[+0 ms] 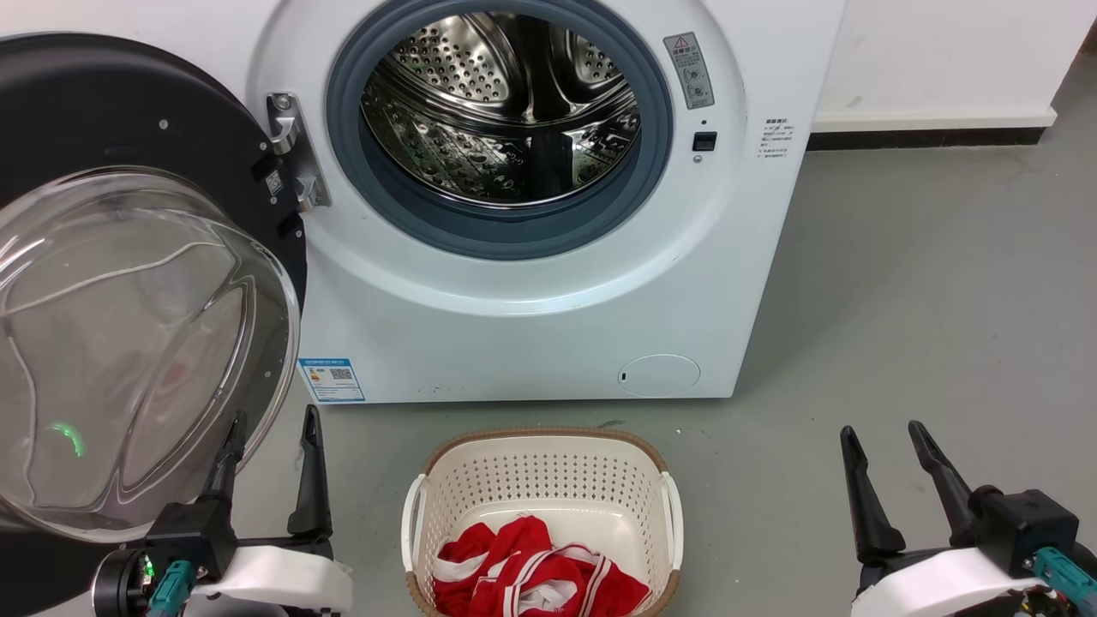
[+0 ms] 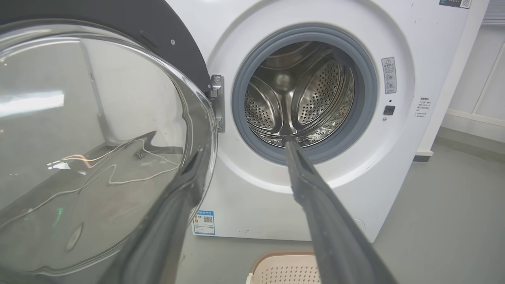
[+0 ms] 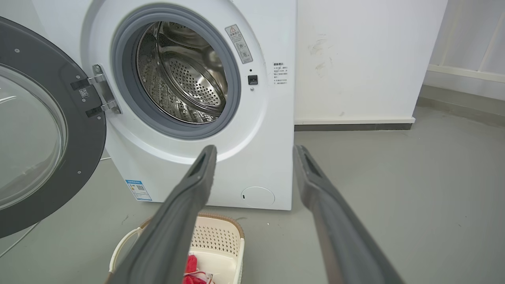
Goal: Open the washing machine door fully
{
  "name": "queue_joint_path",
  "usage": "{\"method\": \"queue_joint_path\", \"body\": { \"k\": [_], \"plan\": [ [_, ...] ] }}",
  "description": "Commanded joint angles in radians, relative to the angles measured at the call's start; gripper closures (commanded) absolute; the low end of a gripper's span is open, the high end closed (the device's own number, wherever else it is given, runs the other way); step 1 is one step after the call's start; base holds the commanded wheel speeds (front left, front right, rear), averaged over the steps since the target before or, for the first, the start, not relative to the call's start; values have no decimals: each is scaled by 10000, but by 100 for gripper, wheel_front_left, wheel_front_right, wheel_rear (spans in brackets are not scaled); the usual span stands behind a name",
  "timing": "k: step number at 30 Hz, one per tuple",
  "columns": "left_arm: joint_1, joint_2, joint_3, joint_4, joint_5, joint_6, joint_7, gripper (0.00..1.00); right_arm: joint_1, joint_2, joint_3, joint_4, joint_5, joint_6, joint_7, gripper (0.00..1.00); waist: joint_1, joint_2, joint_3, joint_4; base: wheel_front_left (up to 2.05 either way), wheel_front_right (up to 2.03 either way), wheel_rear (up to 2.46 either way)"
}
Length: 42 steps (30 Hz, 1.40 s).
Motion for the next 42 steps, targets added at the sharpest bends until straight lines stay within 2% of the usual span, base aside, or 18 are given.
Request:
{"method": "queue_joint_path", "body": {
  "k": [1, 5, 6, 9, 23, 42],
  "plan": [
    [118, -12, 25, 17, 87, -27, -22, 0, 110, 12, -15, -59, -13, -7, 4, 0, 0, 0, 4, -1, 0, 0, 0],
    [112, -15, 35, 33, 93, -79, -22, 0, 110, 12, -4, -84, 11, -7, 14, 0, 0, 0, 7, -6, 0, 0, 0],
    [2, -6, 25, 21, 68, -48, 0, 100, 57, 0, 0, -19, 14, 0, 3, 100, 0, 0, 7, -7, 0, 0, 0],
    [-46, -49, 99, 277, -151, -65, 117, 100, 150, 2, 61, 109, 238, 0, -27, 100, 1, 0, 12, -6, 0, 0, 0],
    [-248, -162, 246, 470, -2865, -276, 813, 100, -314, -177, 13, 622, 3233, -1, 205, 100, 1, 0, 52, 14, 0, 0, 0],
    [-484, -297, 411, 694, -5991, -522, 1587, 100, -786, -299, -84, 1186, 6546, -1, 497, 100, 1, 0, 111, 40, 0, 0, 0]
  ]
}}
